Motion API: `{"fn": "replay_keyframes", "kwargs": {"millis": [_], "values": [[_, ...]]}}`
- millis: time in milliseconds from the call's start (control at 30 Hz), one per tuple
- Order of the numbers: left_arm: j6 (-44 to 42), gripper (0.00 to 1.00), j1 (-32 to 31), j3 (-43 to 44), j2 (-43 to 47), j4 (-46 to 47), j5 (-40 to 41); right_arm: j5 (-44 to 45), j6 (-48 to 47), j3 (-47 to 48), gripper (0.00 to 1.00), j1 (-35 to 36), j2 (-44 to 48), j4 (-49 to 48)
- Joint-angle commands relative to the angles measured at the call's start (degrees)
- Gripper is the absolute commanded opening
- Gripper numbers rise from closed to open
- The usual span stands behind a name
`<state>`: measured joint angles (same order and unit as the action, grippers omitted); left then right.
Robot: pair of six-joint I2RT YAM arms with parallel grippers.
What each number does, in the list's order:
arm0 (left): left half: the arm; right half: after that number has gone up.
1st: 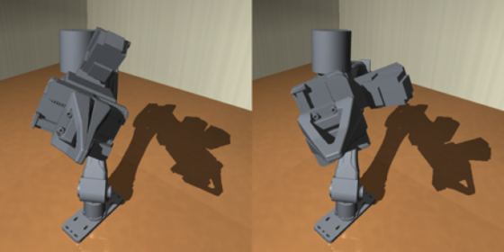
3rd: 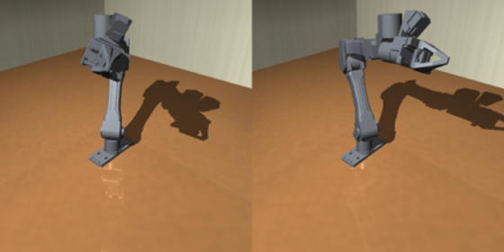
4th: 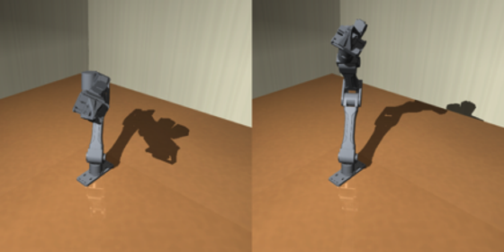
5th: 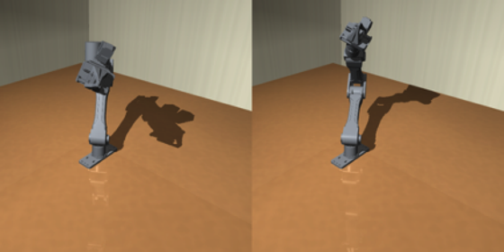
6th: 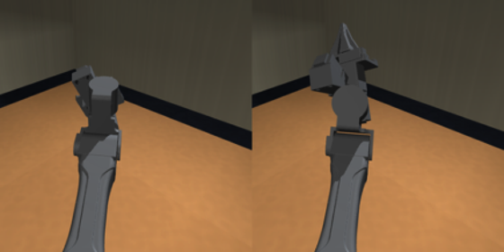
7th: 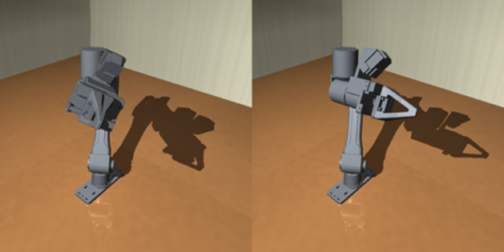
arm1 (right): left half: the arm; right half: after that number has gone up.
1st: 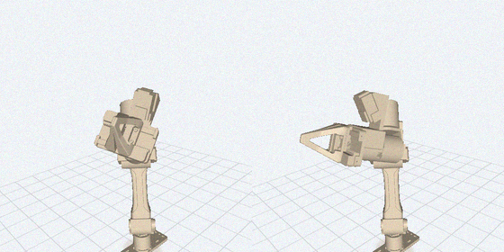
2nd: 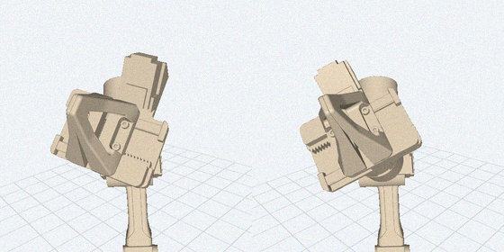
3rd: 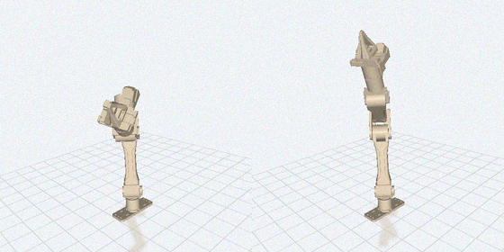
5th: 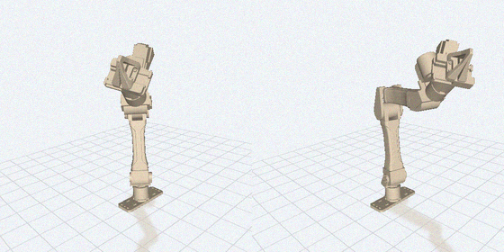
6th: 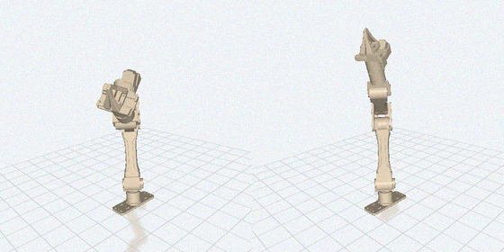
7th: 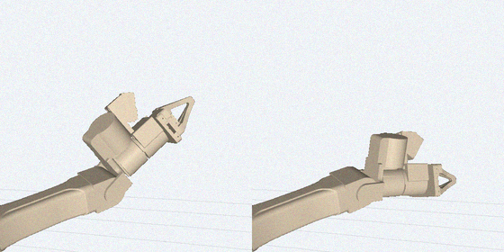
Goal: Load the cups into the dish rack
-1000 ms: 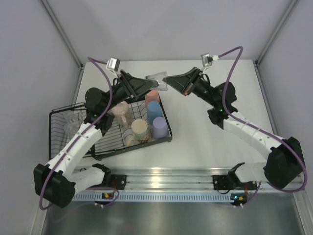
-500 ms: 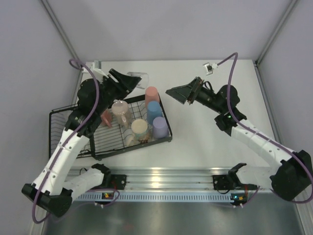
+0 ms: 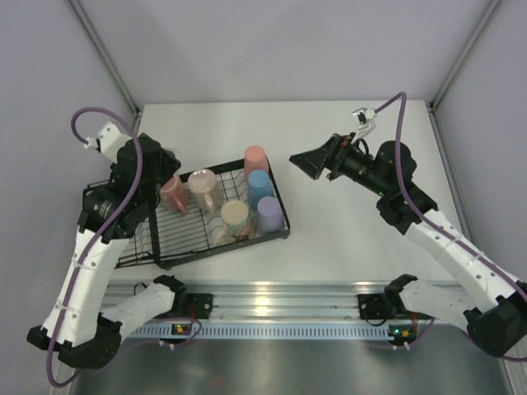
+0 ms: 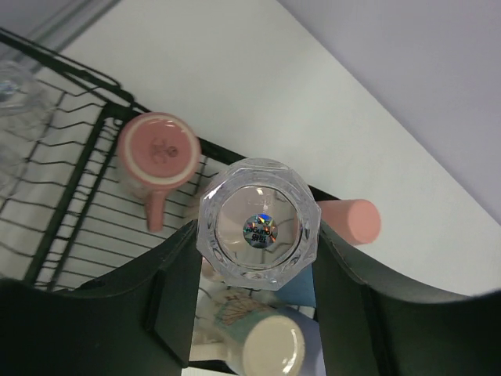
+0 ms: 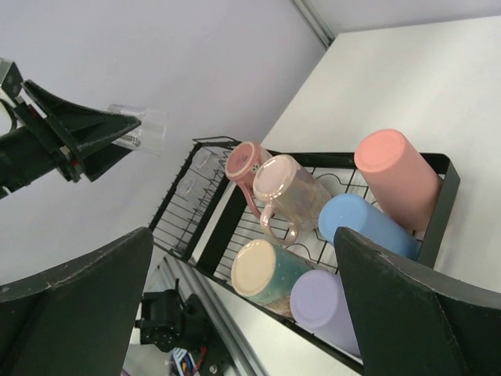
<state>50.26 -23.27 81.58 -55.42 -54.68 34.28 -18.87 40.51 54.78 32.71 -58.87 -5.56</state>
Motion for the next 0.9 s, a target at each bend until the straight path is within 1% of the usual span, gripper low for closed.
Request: {"fn": "replay_keyframes", "kwargs": {"millis": [0,33,100,133,167,267,300,433,500,700,867], "values": [[1.9,0.00,0.2,1.8,3.4,-10.7,11.1,-0.4,-2.2,1.6,1.00,-0.4,0.6,1.6],[3.0,0.00,0.2,2.0,3.8,-12.2,13.8,-0.7,-2.2,1.5,0.99,-0.4,0.3,1.6],[4.4,0.00,0.2,2.0,4.9,-17.4,15.8,-1.8,-2.0,1.1,0.99,-0.4,-0.1,1.7],[7.1,0.00,0.2,1.7,5.2,-19.2,17.9,-2.2,-2.0,0.9,1.00,-0.3,-0.2,1.7],[8.3,0.00,0.2,1.4,6.0,-22.5,18.4,-2.3,-2.0,0.5,0.99,-0.4,-0.4,1.6],[13.2,0.00,0.3,-1.7,7.9,-26.6,19.5,-3.1,-1.9,-0.2,0.99,-0.4,-0.9,1.6],[15.7,0.00,0.2,-3.9,8.5,-27.4,19.6,-3.2,-2.0,-0.3,0.99,-0.4,-0.9,1.7],[21.2,0.00,0.2,-9.6,10.6,-30.1,21.1,-3.5,-2.9,-0.4,0.99,-0.3,-1.2,3.0],[23.6,0.00,0.2,-10.9,10.7,-31.6,22.9,-3.5,-3.4,-0.7,1.00,-0.4,-1.2,3.5],[25.8,0.00,0.2,-14.0,11.2,-31.7,27.1,-3.5,-3.5,-1.4,0.99,-0.4,-1.4,3.5],[26.8,0.00,0.2,-15.0,8.6,-31.7,29.3,-3.5,-4.1,-1.6,0.99,-0.4,-1.5,3.8]]}}
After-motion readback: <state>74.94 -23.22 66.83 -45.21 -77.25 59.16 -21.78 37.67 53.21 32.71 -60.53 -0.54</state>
